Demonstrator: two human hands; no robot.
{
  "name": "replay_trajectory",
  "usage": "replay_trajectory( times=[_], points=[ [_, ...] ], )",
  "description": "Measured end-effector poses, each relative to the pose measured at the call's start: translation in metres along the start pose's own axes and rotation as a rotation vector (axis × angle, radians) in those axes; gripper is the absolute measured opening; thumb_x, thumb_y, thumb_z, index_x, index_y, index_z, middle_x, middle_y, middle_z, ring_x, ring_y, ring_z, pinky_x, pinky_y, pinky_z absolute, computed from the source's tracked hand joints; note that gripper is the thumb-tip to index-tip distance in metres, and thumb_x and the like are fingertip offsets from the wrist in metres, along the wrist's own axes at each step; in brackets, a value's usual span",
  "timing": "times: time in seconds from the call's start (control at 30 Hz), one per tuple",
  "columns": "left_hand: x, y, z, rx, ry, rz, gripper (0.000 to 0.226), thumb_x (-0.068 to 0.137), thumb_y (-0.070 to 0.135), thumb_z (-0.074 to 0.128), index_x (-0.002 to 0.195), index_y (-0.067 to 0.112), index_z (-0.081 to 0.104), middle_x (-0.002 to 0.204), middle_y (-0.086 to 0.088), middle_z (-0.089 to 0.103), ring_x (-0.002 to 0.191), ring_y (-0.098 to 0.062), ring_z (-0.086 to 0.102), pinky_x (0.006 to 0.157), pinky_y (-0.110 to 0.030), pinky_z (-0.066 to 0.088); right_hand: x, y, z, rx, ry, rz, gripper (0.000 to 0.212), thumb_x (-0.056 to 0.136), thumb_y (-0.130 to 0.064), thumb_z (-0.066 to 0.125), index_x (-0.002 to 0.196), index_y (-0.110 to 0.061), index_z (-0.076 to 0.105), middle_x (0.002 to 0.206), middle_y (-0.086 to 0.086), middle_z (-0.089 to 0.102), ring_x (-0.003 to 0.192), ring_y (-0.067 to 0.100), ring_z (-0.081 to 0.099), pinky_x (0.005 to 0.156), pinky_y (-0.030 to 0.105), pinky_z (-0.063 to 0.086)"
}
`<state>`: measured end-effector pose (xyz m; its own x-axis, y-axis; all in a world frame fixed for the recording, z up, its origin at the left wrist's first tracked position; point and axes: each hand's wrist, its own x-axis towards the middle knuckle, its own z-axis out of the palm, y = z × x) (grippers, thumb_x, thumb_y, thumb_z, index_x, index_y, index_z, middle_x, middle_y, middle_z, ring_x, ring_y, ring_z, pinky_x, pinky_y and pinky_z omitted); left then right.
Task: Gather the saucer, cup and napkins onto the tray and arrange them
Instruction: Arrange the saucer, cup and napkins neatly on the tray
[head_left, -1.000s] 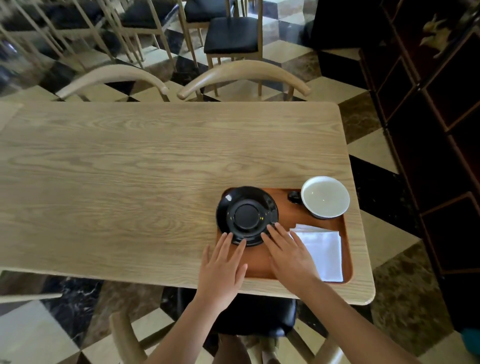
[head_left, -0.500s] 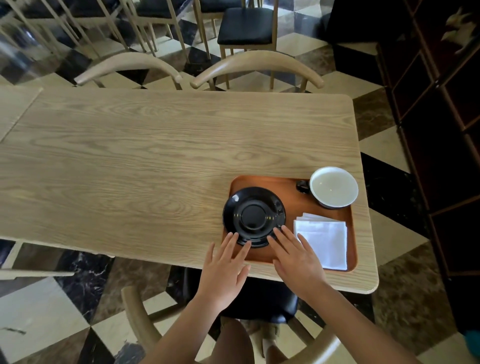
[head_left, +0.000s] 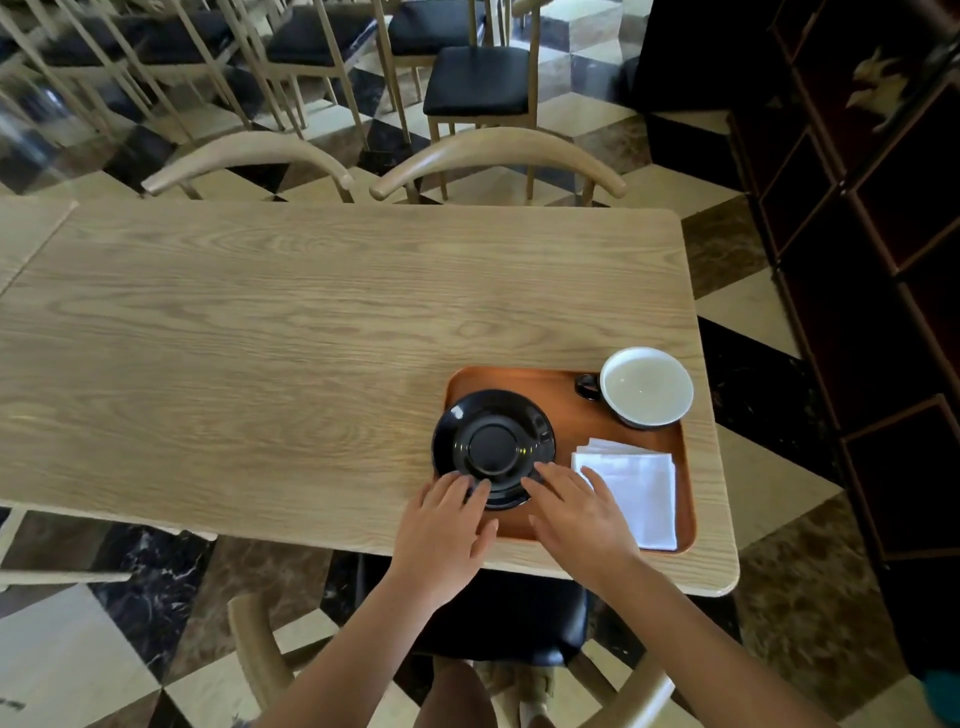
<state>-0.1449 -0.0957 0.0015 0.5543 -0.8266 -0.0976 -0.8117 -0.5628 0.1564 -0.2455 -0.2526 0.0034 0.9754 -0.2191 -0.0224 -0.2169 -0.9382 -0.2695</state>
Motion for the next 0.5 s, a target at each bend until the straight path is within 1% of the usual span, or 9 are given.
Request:
replay_trajectory(
  times=[0.03,0.07,0.1,0.17,0.23,0.33,0.4,0.5],
  points=[
    [0.010,0.004,-0.006,-0.026,0.087,0.034,0.044,0.089,0.038,0.045,0.124,0.013,0.054,0.119,-0.006,0.063,0.116,-0.022,0.055,0.094,-0.039,0.046,0.002,0.005,-0.008,0.034,0.108,0.002,0.037,0.071,-0.016,0.077,0.107,-0.012,0.067,0.109,0.011,0.069,0.101,0.025,0.065,0.091,0.046,0.049],
    [0.024,0.009,-0.012,-0.047,0.175,0.072,0.042,0.086,0.036,0.046,0.118,0.012,0.058,0.111,-0.006,0.067,0.108,-0.022,0.060,0.088,-0.037,0.050,0.004,0.014,-0.016,0.061,0.202,0.021,0.035,0.067,-0.012,0.080,0.101,-0.011,0.069,0.101,0.011,0.071,0.091,0.026,0.068,0.085,0.044,0.052],
    [0.039,0.014,-0.018,-0.057,0.247,0.105,0.041,0.085,0.036,0.047,0.114,0.011,0.061,0.105,-0.006,0.068,0.102,-0.023,0.063,0.084,-0.037,0.051,0.007,0.024,-0.025,0.080,0.268,0.059,0.034,0.066,-0.010,0.080,0.098,-0.009,0.070,0.098,0.012,0.071,0.086,0.029,0.068,0.081,0.043,0.053],
    [0.071,0.029,-0.028,-0.054,0.315,0.135,0.037,0.083,0.035,0.049,0.108,0.011,0.062,0.099,-0.006,0.068,0.096,-0.024,0.064,0.079,-0.037,0.052,0.011,0.052,-0.041,0.105,0.347,0.194,0.033,0.069,-0.007,0.078,0.100,-0.006,0.068,0.102,0.015,0.070,0.087,0.034,0.066,0.077,0.044,0.053],
    [0.102,0.048,-0.033,-0.067,0.307,0.111,0.034,0.083,0.036,0.052,0.104,0.011,0.061,0.097,-0.006,0.067,0.092,-0.026,0.063,0.076,-0.038,0.050,0.013,0.081,-0.051,0.130,0.342,0.387,0.036,0.076,-0.009,0.072,0.110,-0.005,0.063,0.117,0.019,0.063,0.098,0.039,0.061,0.079,0.047,0.051],
    [0.142,0.072,-0.031,-0.160,0.207,0.012,0.043,0.084,0.041,0.053,0.115,0.011,0.055,0.106,-0.008,0.066,0.099,-0.029,0.059,0.079,-0.040,0.047,0.019,0.114,-0.057,0.195,0.256,0.602,0.046,0.085,-0.017,0.062,0.128,-0.008,0.047,0.136,0.016,0.045,0.117,0.037,0.045,0.087,0.047,0.046],
    [0.161,0.080,-0.025,-0.185,0.183,0.004,0.047,0.083,0.042,0.055,0.119,0.012,0.051,0.112,-0.007,0.064,0.103,-0.028,0.058,0.080,-0.039,0.044,0.024,0.126,-0.057,0.231,0.213,0.642,0.051,0.087,-0.019,0.059,0.133,-0.012,0.040,0.141,0.012,0.040,0.121,0.033,0.042,0.089,0.045,0.045],
    [0.175,0.085,-0.015,-0.158,0.168,0.058,0.046,0.082,0.042,0.055,0.119,0.016,0.049,0.111,-0.005,0.063,0.101,-0.026,0.058,0.079,-0.036,0.043,0.030,0.135,-0.054,0.319,0.192,0.655,0.053,0.087,-0.018,0.058,0.135,-0.014,0.037,0.138,0.010,0.046,0.116,0.032,0.048,0.087,0.041,0.046]
  ],
)
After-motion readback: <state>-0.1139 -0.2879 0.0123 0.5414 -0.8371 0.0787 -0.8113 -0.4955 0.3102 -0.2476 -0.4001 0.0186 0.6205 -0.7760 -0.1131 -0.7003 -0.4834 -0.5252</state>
